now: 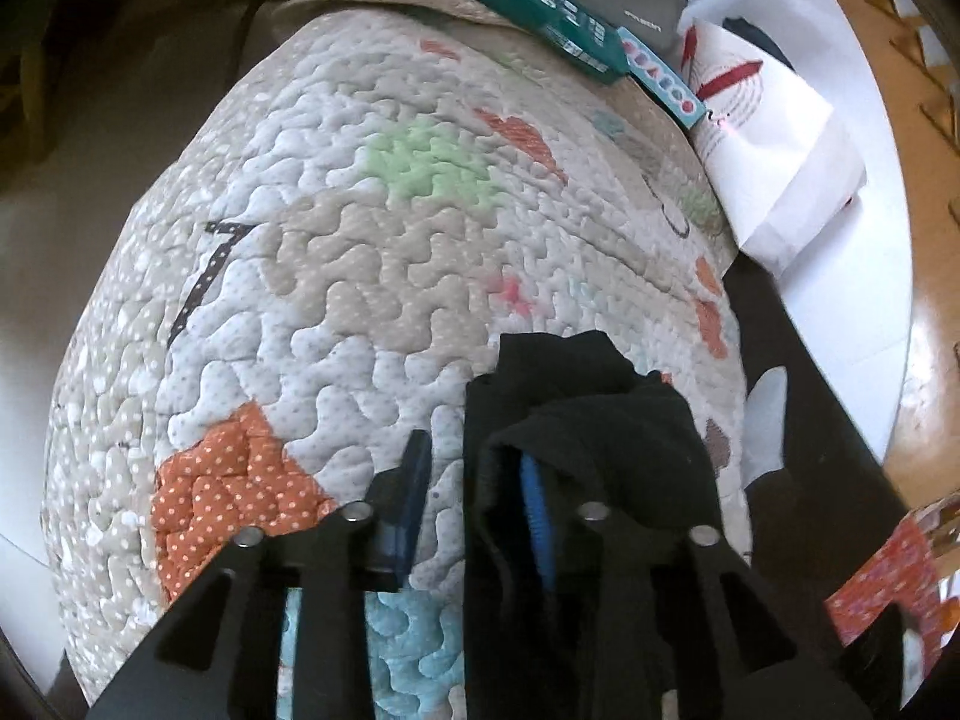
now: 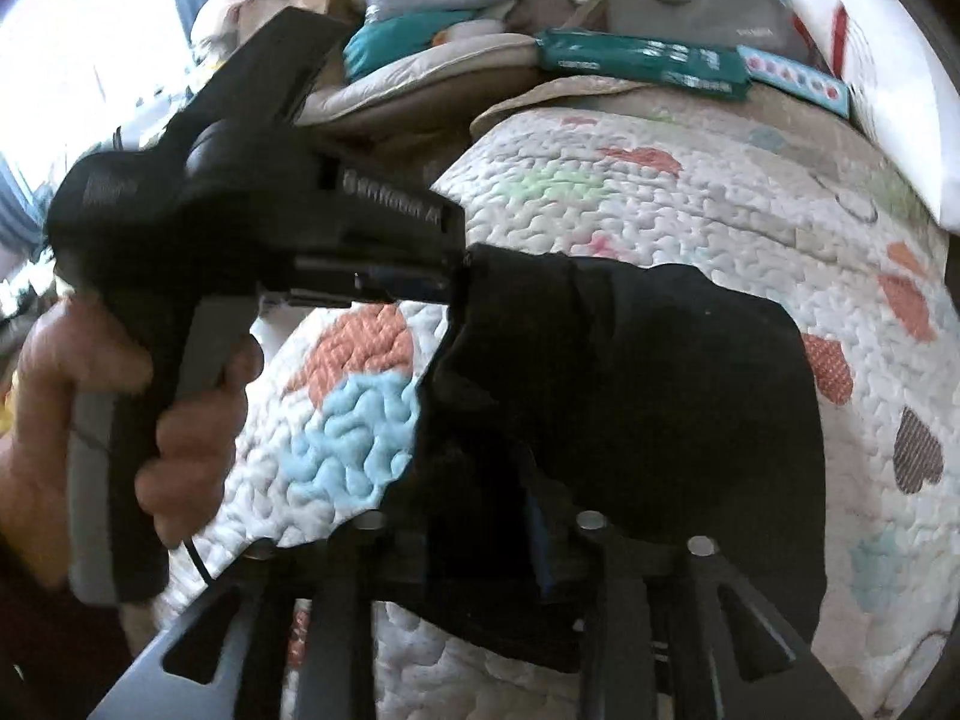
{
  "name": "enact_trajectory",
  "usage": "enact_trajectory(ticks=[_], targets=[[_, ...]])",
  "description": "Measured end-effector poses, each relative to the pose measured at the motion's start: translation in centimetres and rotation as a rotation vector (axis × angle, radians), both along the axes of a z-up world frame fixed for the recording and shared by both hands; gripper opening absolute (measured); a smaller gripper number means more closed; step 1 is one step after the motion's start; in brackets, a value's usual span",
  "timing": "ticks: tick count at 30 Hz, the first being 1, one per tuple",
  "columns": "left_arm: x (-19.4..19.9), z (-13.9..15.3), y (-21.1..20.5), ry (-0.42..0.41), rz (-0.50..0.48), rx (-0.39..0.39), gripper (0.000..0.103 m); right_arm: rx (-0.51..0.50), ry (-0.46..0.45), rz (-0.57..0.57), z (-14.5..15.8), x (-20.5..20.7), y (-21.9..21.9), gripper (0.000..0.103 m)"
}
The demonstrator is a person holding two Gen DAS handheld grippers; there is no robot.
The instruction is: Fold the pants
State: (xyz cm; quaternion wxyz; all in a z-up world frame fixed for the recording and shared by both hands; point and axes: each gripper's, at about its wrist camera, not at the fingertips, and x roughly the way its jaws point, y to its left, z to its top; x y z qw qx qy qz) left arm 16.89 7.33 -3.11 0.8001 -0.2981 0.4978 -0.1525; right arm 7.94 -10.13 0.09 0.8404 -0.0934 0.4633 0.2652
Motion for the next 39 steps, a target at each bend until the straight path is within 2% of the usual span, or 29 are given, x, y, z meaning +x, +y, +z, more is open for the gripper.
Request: enact_trajectory(ticks=[1,3,6,8,10,14,17,19,22,25,30,32,34,36,39], targets=[[-0.1,0.1,0.2,-0.004,0.005,0.003,0.035,0.000,-0.002,0.014,0.0,-0.2,0.2,0.059],[-0.3,0.4,0.3,-0.013,0.006,0.034,0.040,0.010,-0.007,0.040,0.5,-1.0,0.5,0.066],[-0.5,0.5,0.2,-0.001,0.011,0.085,0.045,0.022,-0.010,0.057,1.5,-1.9,0.8,0.068],[-0.5,0.3,0.5,0.032,0.028,0.090,0.047,0.032,-0.006,0.057,2.2,-2.6,0.1,0.068],[-0.5,-0.2,1.2,0.070,0.043,0.066,0.047,0.041,0.001,0.037,2.6,-2.6,-0.8,0.069],[-0.6,-0.6,3.1,0.106,0.084,-0.042,0.047,0.104,0.042,-0.054,3.3,-2.8,-4.9,0.069],[-1.4,0.7,4.5,0.057,0.169,0.015,0.047,0.178,0.070,-0.135,4.1,-2.3,-7.9,0.069],[-2.0,1.8,5.4,0.010,0.212,0.015,0.047,0.195,0.062,-0.192,4.6,-1.9,-9.3,0.069],[-2.6,3.4,4.8,-0.062,0.192,0.007,0.048,0.222,0.054,-0.236,5.1,-1.0,-10.4,0.069],[-2.9,4.0,2.0,-0.105,0.110,0.060,0.048,0.252,0.049,-0.272,5.6,-0.4,-11.2,0.069],[-2.2,3.4,-3.8,-0.128,-0.034,0.186,0.048,0.200,0.034,-0.297,4.9,-0.2,-11.2,0.069],[-2.1,2.6,-5.7,-0.121,-0.069,0.290,0.048,0.153,0.037,-0.287,4.0,-0.5,-10.8,0.069],[-1.8,1.6,-6.3,-0.102,-0.071,0.365,0.055,0.096,0.016,-0.283,3.1,-0.8,-10.5,0.069],[-1.3,0.8,-5.7,-0.082,-0.039,0.370,0.078,0.046,0.000,-0.274,2.3,-1.0,-10.3,0.070],[-0.8,-0.2,-3.2,-0.012,0.011,0.226,0.080,0.023,0.001,-0.269,1.7,-1.0,-10.3,0.076]])
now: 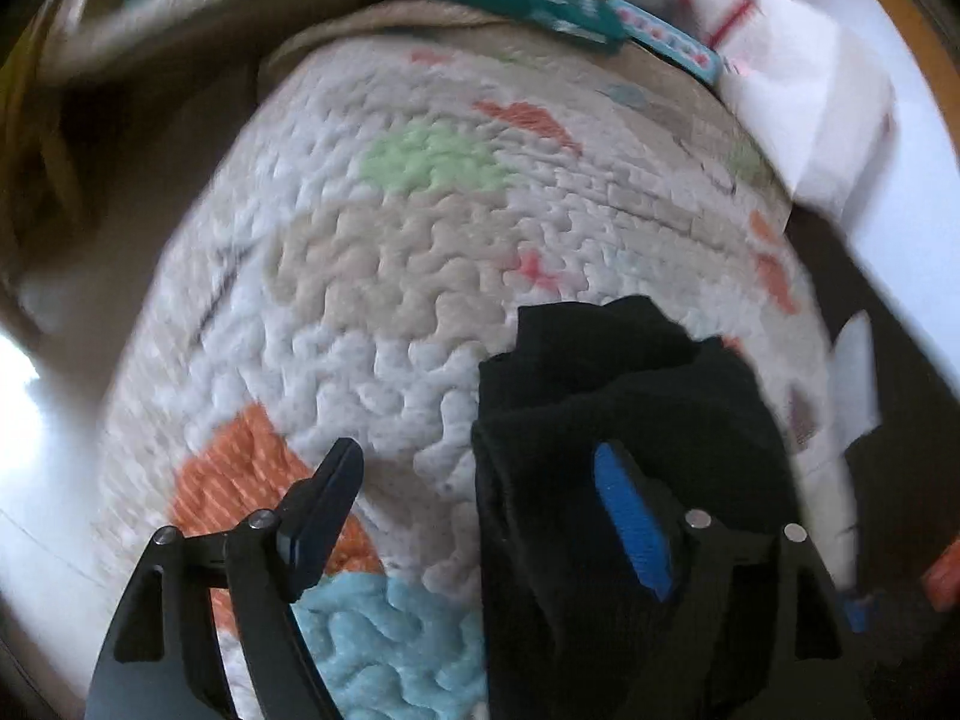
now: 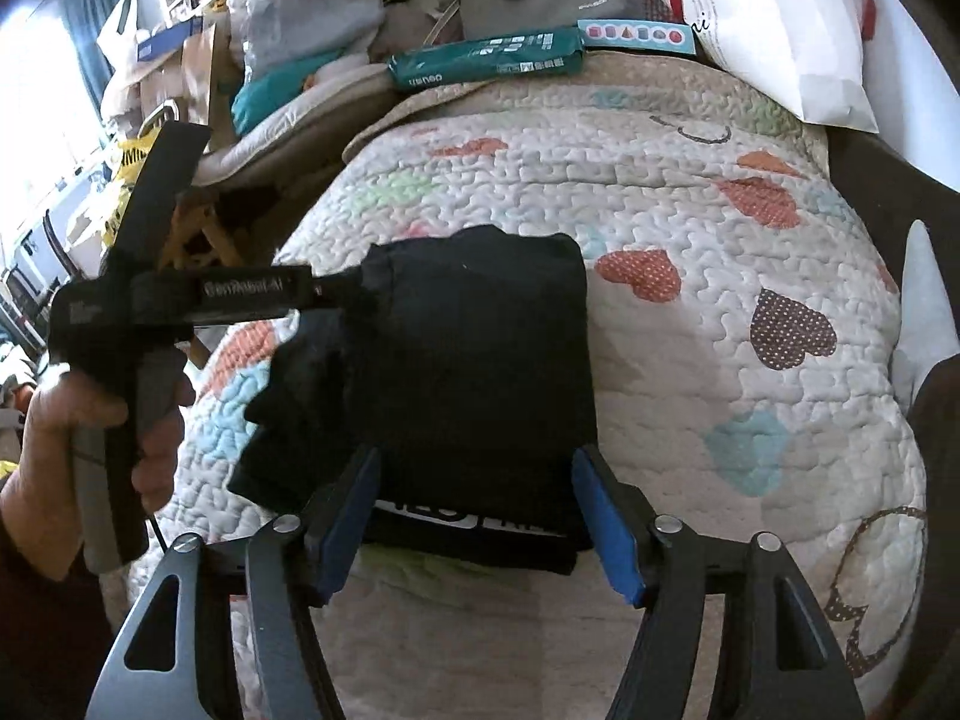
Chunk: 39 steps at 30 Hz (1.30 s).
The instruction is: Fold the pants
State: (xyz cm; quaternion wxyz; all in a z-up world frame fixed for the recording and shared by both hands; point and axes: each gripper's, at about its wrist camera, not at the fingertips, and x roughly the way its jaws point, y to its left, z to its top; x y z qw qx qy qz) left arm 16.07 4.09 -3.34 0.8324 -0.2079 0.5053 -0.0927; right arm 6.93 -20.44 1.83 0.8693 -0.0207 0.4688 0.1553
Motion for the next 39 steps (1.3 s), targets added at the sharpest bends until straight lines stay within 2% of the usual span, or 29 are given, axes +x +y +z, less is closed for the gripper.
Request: enact_trajectory(ticks=[1,5,7,11,19,22,23,24,28,29,30,31,35,37,39], targets=[[-0.1,0.0,1.0,0.011,0.025,-0.066,0.079,0.001,0.008,0.000,-0.1,0.1,-0.1,0.078],[-1.1,1.3,3.1,-0.022,0.093,-0.125,0.079,0.065,0.034,-0.012,0.3,0.5,-1.0,0.078],[-1.5,1.7,4.1,-0.031,0.114,-0.184,0.079,0.119,0.041,-0.029,0.7,0.6,-1.7,0.078],[-2.2,1.8,4.3,-0.020,0.092,-0.296,0.079,0.207,0.056,-0.066,1.3,1.1,-3.1,0.078],[-1.7,-0.4,-0.8,0.028,-0.067,-0.222,0.079,0.311,0.117,-0.126,0.8,5.0,-5.2,0.078],[-1.6,-0.8,-2.2,0.011,-0.118,-0.184,0.079,0.355,0.163,-0.146,-0.5,7.2,-5.6,0.078],[-1.6,-0.8,-2.5,-0.004,-0.127,-0.177,0.082,0.373,0.177,-0.153,-0.9,7.7,-5.8,0.078],[-1.4,-0.9,-2.6,-0.012,-0.132,-0.187,0.086,0.392,0.192,-0.161,-1.4,8.2,-5.9,0.078],[-0.6,-1.3,-2.6,-0.032,-0.129,-0.226,0.087,0.455,0.244,-0.189,-3.4,10.4,-6.0,0.078],[-0.4,-1.2,-2.7,-0.039,-0.128,-0.230,0.081,0.466,0.255,-0.193,-3.9,10.9,-5.9,0.078],[-0.2,-1.2,-2.8,-0.037,-0.128,-0.227,0.058,0.475,0.260,-0.194,-4.3,11.2,-5.7,0.078],[0.1,-1.4,-3.0,-0.023,-0.141,-0.238,0.051,0.487,0.267,-0.190,-4.7,11.6,-5.5,0.078],[0.5,-1.6,-2.8,-0.007,-0.126,-0.286,0.040,0.525,0.299,-0.172,-6.1,12.7,-4.4,0.078],[0.5,-1.3,-2.7,-0.005,-0.127,-0.296,0.037,0.537,0.315,-0.144,-6.1,13.0,-3.9,0.059],[0.4,-0.9,-2.7,-0.008,-0.130,-0.294,0.035,0.509,0.311,-0.120,-5.4,13.0,-3.5,0.049]])
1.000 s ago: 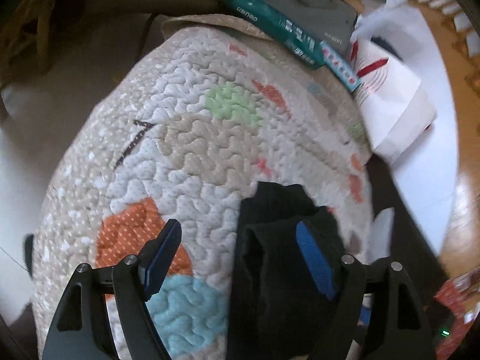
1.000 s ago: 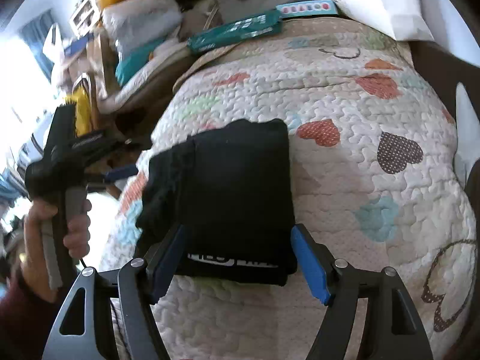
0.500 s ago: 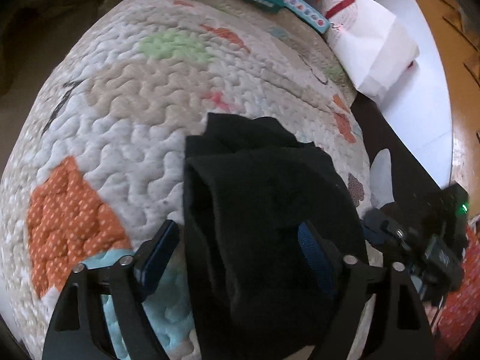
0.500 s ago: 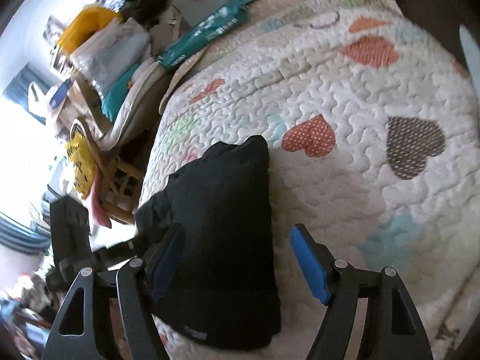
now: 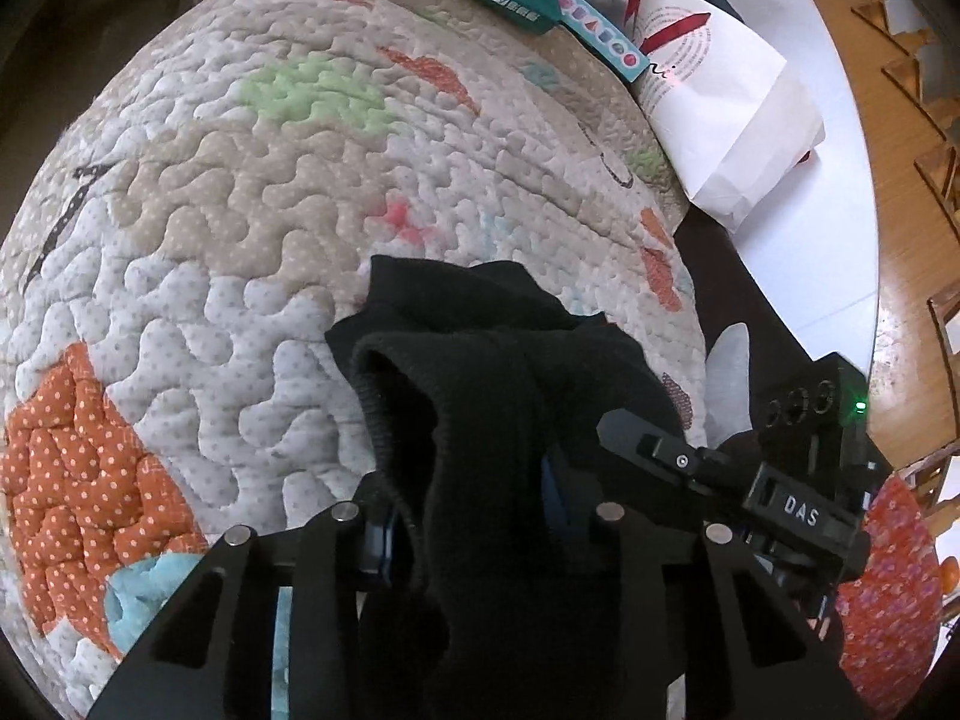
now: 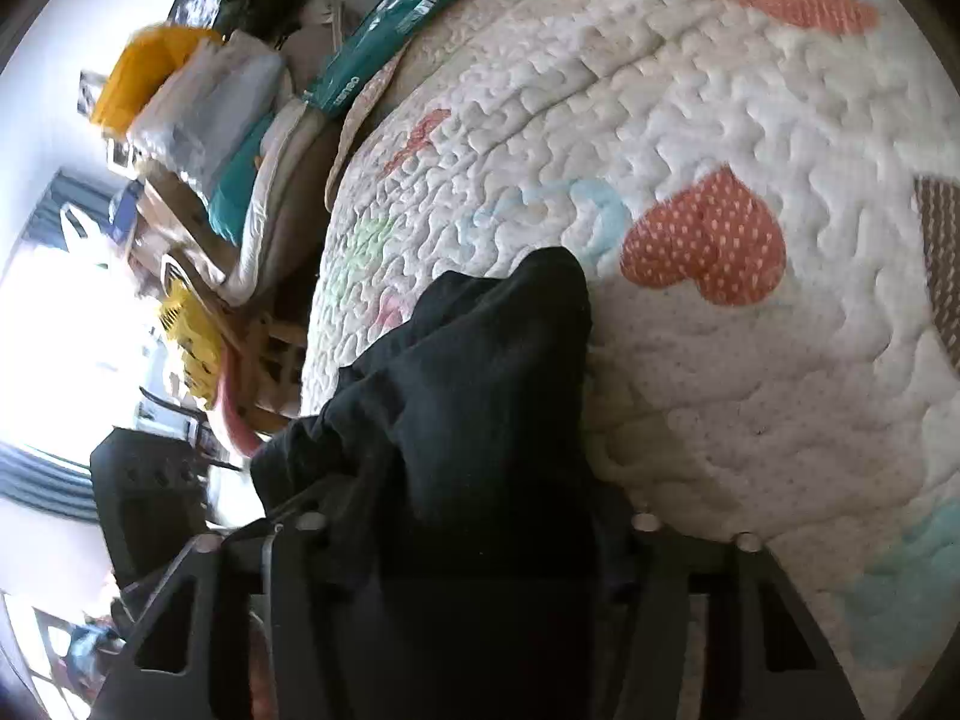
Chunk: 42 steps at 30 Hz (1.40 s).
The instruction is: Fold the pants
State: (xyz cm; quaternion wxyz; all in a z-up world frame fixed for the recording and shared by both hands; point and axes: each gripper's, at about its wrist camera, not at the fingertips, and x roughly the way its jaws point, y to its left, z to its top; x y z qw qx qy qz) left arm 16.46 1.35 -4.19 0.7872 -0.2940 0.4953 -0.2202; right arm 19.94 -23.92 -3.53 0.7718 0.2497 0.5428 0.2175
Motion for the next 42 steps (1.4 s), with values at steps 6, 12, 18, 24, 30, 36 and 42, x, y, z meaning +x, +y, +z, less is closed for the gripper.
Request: enact_trajectory(ticks=[6,12,18,24,30,36,42], targets=[[0.8,2.8,0.7,-0.062,0.026,0.001,0.035,-0.042,-0.094,0.056,3.8,0.4,1.5,0.040],[4.6,5.9,3.4,-0.114,0.075,0.004,0.035,-0.052,-0.171,0.100,7.4,3.7,4.0,0.038],[9.8,5.3,4.5,-0.085,0.117,0.089,0.035,-0.074,-0.178,0.091,7.6,9.0,7.0,0.038],[13.2,1.3,5.2,0.014,0.140,0.122,0.043,-0.161,-0.146,0.092,4.6,12.8,9.1,0.039],[14.4,0.2,6.4,0.052,0.156,0.026,0.052,-0.195,-0.089,0.030,1.8,14.6,8.8,0.059],[14.5,-0.1,8.0,0.076,0.215,-0.020,0.055,-0.201,-0.140,0.009,3.1,12.7,6.7,0.066],[14.9,-0.4,7.7,0.066,0.216,-0.003,0.058,-0.186,-0.167,0.002,3.8,8.5,4.1,0.069]])
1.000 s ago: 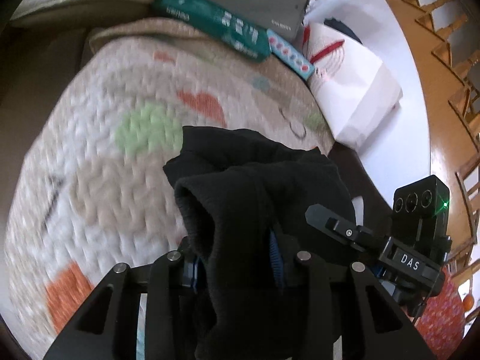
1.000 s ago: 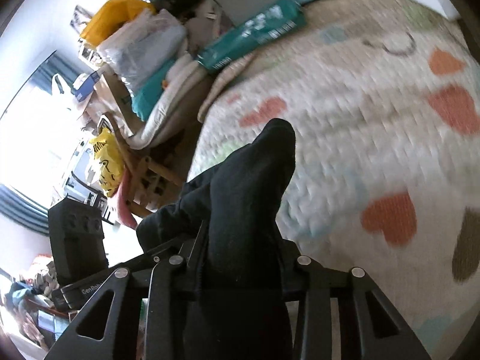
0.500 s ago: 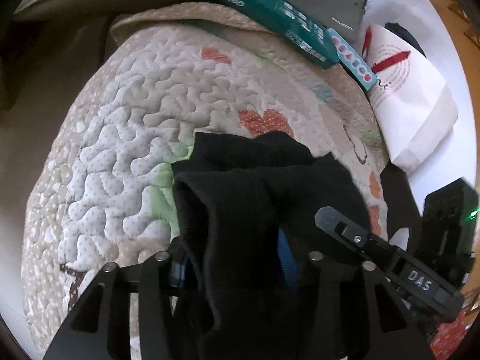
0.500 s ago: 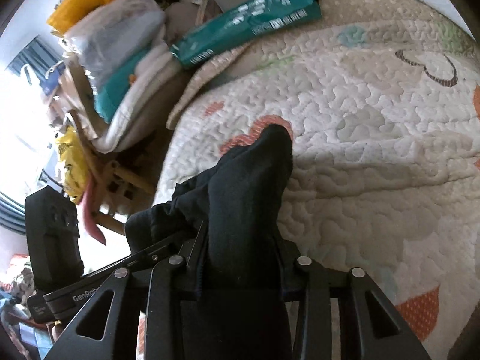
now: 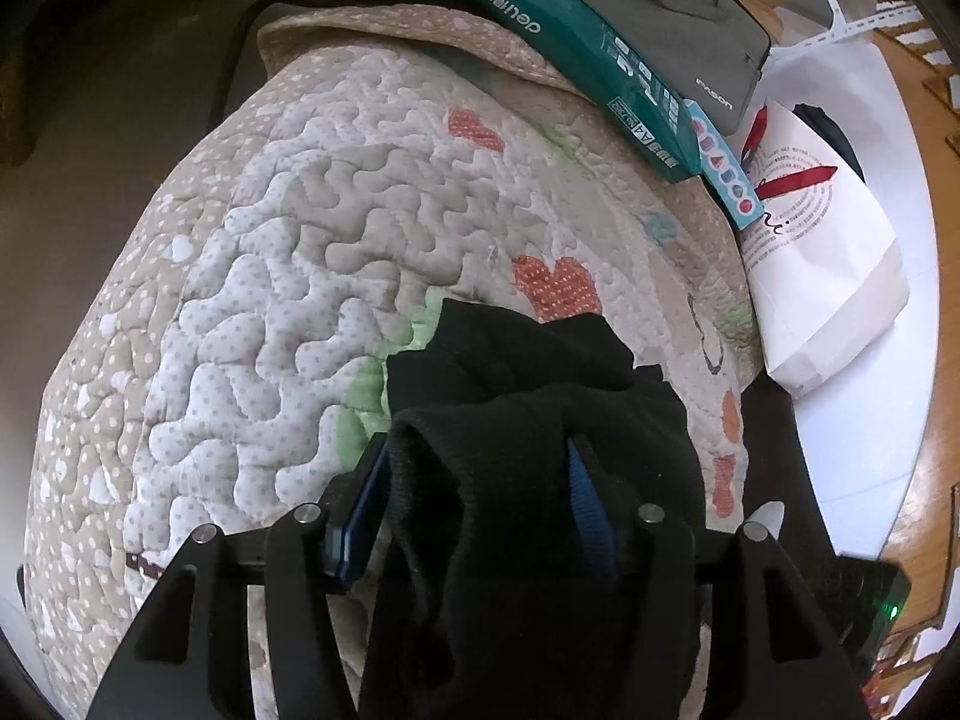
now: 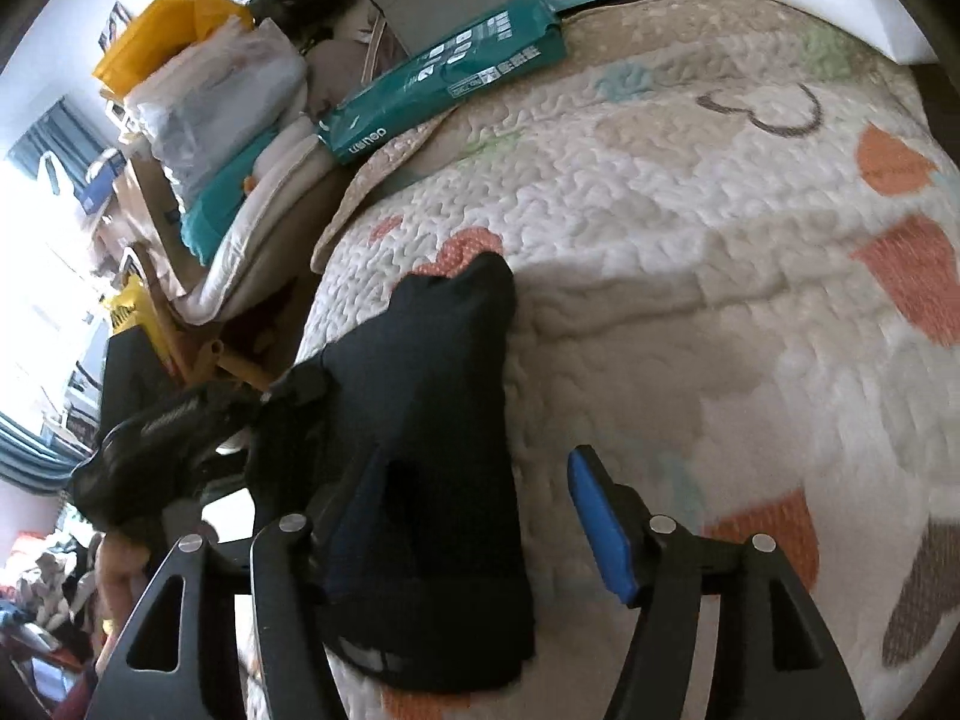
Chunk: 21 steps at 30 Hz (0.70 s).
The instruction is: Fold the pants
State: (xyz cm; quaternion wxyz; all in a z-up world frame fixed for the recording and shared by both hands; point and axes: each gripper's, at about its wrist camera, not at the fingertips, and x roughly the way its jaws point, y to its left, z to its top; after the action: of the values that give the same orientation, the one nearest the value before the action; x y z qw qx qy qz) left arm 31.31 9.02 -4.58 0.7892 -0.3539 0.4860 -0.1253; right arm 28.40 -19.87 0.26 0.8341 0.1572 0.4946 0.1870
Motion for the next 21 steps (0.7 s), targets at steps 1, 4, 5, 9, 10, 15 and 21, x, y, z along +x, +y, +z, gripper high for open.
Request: enact_trajectory(ticks=[1,4,5,9,10,15,21], targets=[[0.1,-0.2,0.1,-0.001,-0.002,-0.006,0.058,0.012,0.002,-0.005,-0.1,-0.7,-0.5,0.069],[0.1,-0.6,0.7,-0.009,-0.005,-0.044,0.059,0.035,0.006,-0.013,-0.6,-2.5,-1.4,0.070],[0.2,-0.7,0.8,-0.011,-0.006,-0.053,0.059,0.036,0.001,-0.015,-0.8,-3.1,-1.6,0.072],[0.0,-0.9,1.8,-0.010,0.008,-0.100,0.060,0.026,-0.014,-0.021,-1.3,-4.9,-2.0,0.077],[-0.1,-0.8,2.2,-0.009,0.023,-0.103,0.060,0.021,-0.017,-0.024,-1.4,-5.2,-2.3,0.077],[-1.9,0.8,4.2,0.012,0.099,-0.037,0.062,-0.013,-0.029,-0.048,-0.9,-6.2,-3.1,0.077],[-8.1,3.2,4.5,0.036,0.122,0.149,0.062,-0.055,-0.052,-0.044,0.9,-9.8,-3.5,0.077]])
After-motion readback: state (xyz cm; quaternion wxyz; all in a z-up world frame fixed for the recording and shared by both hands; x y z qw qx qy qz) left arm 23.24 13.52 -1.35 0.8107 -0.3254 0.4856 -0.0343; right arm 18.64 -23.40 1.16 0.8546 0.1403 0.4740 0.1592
